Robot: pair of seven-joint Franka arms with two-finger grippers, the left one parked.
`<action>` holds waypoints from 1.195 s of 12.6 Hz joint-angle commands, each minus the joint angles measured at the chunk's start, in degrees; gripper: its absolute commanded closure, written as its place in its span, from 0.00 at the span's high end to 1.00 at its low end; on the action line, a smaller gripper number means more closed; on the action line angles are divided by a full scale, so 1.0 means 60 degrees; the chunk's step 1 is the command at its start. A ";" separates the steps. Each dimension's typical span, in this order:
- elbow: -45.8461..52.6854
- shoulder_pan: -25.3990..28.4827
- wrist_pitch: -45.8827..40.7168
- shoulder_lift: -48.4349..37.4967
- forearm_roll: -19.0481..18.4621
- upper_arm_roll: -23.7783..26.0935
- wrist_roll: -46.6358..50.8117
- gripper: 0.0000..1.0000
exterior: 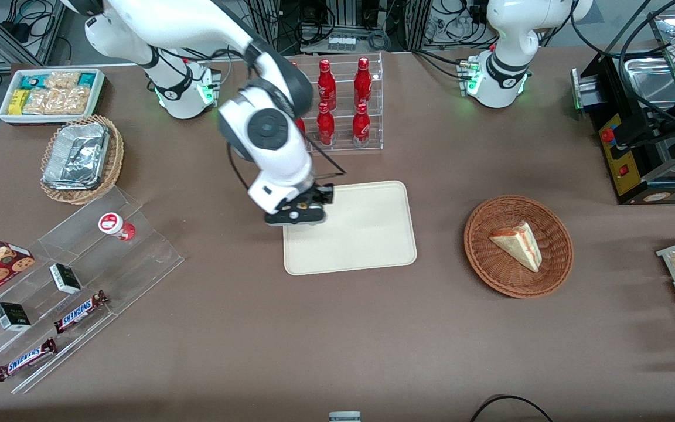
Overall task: Place green gum on tray
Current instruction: 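Carry the green cup with the right gripper over the cream tray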
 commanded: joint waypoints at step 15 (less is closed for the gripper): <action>0.0955 0.1297 0.2123 0.2671 -0.1587 -0.0128 0.2835 0.99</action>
